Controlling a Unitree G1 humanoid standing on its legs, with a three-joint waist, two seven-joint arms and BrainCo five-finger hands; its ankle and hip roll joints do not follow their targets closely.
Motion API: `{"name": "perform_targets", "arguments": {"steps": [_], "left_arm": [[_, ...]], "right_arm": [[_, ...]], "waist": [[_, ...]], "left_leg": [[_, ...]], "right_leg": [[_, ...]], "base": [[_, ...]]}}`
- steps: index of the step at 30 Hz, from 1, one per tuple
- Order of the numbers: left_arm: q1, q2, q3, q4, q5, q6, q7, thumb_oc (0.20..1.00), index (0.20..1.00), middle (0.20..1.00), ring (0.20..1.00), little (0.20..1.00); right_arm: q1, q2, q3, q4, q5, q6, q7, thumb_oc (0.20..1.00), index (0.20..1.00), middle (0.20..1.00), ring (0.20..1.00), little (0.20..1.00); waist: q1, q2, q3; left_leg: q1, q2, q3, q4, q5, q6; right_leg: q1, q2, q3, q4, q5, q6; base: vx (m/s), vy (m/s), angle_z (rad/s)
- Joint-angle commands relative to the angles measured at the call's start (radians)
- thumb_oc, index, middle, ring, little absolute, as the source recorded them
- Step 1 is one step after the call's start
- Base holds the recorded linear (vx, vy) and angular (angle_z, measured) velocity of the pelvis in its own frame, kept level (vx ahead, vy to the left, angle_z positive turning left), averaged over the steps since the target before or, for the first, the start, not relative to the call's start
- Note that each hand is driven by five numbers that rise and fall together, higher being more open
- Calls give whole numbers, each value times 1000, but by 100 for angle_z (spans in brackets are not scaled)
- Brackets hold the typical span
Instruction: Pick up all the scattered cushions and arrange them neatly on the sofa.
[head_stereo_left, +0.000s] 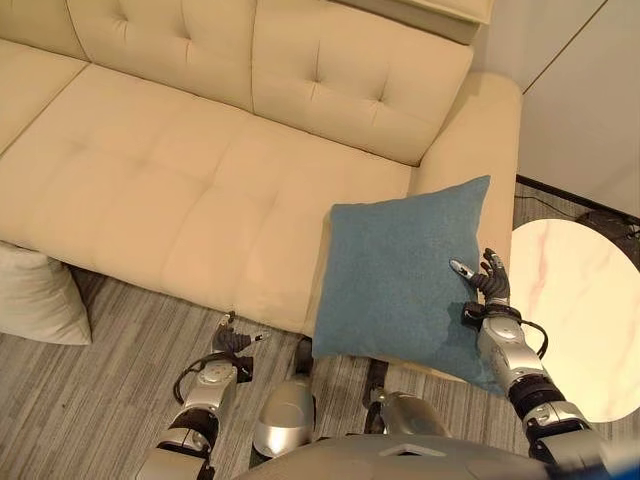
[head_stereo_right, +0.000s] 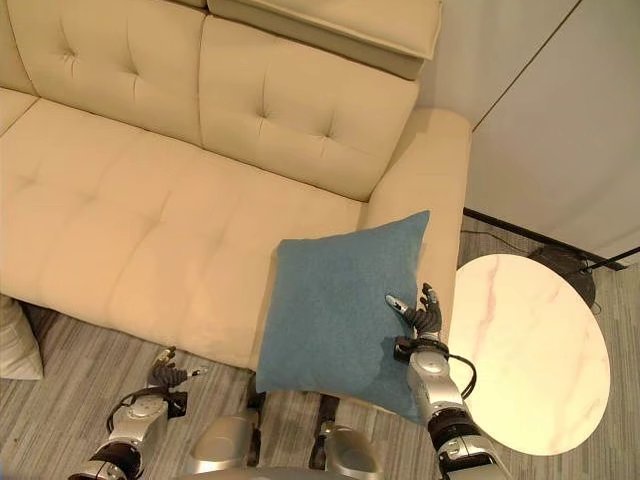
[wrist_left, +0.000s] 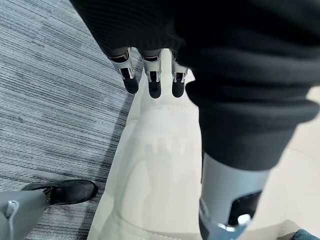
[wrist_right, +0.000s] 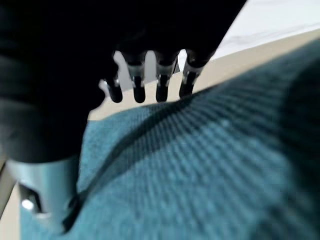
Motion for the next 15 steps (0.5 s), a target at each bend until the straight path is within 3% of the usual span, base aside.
{"name": "perform_targets", "arguments": {"steps": [1,9,15], "left_arm": [[-31,-11,-19,-19,-10,-45,12,1000,1000,1000,1000,1000],[-127,-27,-51,-36,-72,-63,39,1000,1000,1000,1000,1000],[-228,-22,-65,-33,-166,-92,42,1000,1000,1000,1000,1000]], "right_arm": [[1,-30,35,-81,-54,-32,26,1000,1000,1000,1000,1000],[-47,-7,104,-82,-65,-30,24,1000,1000,1000,1000,1000],[-119,-15,160,-106,-68,-31,20,1000,1000,1000,1000,1000]], "waist": [[13,-10,-13],[9,-26,64],[4,-65,100]], "left_leg": [[15,6,1,21,-99,-21],[-74,16,2,66,-87,-26],[-177,31,-7,96,-67,-38]], "right_leg": [[-63,-63,-21,62,21,75],[-136,-64,-11,75,37,68],[-209,-55,-12,74,62,63]], "base": [[0,0,0],[-99,-23,-3],[-81,-34,-1]]}}
